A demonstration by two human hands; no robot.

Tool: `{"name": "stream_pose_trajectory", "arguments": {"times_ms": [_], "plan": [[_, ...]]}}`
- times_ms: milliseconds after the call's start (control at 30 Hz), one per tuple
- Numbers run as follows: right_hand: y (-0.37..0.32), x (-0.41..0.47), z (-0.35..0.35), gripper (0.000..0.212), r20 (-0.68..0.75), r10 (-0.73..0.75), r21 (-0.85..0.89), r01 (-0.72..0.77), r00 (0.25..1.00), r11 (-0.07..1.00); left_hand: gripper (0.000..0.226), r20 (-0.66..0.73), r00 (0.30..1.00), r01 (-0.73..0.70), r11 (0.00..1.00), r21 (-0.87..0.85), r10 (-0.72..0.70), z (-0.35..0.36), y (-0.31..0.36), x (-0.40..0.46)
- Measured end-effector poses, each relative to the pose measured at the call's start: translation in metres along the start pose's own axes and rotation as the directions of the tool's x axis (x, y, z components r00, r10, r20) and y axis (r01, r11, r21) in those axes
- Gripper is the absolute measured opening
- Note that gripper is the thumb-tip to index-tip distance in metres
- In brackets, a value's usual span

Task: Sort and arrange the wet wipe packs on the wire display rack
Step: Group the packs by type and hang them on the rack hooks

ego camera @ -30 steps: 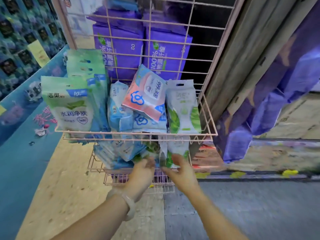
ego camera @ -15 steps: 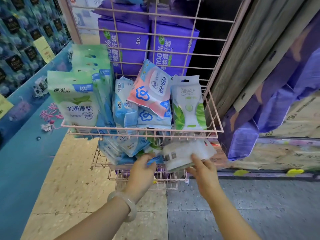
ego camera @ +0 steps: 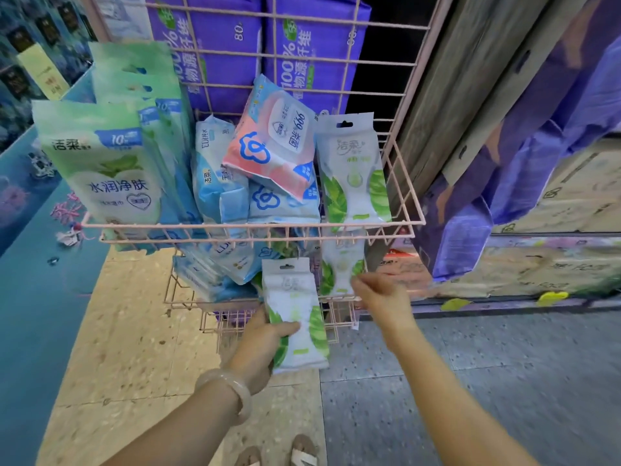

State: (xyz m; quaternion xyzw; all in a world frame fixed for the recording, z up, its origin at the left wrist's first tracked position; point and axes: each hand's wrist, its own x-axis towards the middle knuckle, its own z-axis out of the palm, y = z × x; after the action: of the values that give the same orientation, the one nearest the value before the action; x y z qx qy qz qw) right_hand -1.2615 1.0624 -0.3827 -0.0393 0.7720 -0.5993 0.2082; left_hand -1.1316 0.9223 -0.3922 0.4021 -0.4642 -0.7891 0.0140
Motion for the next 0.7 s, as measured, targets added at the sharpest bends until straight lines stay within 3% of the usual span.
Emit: {"name": "stream_pose_trajectory", "arguments": {"times_ms": [67,133,267,333,433,567,600,700], "plan": [[0.004,0.028,-0.006,0.006,-0.105,-0.014,-0.138,-0.001,0.994,0.99,0.039,0.048,0.996,0.083,0.996,-0.028,-0.081,-0.008,-0.005,-0.001],[0.007,0.053,-0.005,0.023,-0.107,-0.006,-0.23,-0.019,0.994,0.973,0.034,0.093,0.989,0.123,0.991,-0.045,-0.118,-0.011,-0.01,0.0],[0.011,0.086,0.009,0.026,0.005,0.071,-0.187,-0.069,0.997,0.98,0.034,0.125,0.988,0.104,0.992,-0.067,-0.095,-0.015,-0.011,0.0],[0.015,0.092,0.015,0.021,-0.032,0.084,-0.179,-0.088,0.996,0.98,0.027,0.127,0.989,0.084,0.993,-0.086,-0.073,-0.015,-0.012,-0.001],[0.014,0.093,0.014,0.016,-0.143,-0.006,-0.208,-0.024,0.99,0.978,0.016,0.097,0.993,0.077,0.993,-0.091,-0.069,-0.015,-0.015,-0.002],[0.015,0.09,0.015,0.024,-0.1,-0.2,-0.537,0.116,0.975,0.836,0.018,0.081,0.992,0.1,0.992,-0.081,-0.093,-0.013,-0.015,-0.004],[0.015,0.091,0.017,0.023,-0.093,-0.209,-0.532,0.129,0.973,0.837,0.019,0.086,0.992,0.104,0.991,-0.089,-0.096,-0.013,-0.015,-0.004],[0.008,0.088,0.022,0.008,-0.13,-0.109,-0.3,0.066,0.985,0.952,0.02,0.101,0.989,0.12,0.986,-0.113,-0.109,-0.013,-0.015,-0.006]]}}
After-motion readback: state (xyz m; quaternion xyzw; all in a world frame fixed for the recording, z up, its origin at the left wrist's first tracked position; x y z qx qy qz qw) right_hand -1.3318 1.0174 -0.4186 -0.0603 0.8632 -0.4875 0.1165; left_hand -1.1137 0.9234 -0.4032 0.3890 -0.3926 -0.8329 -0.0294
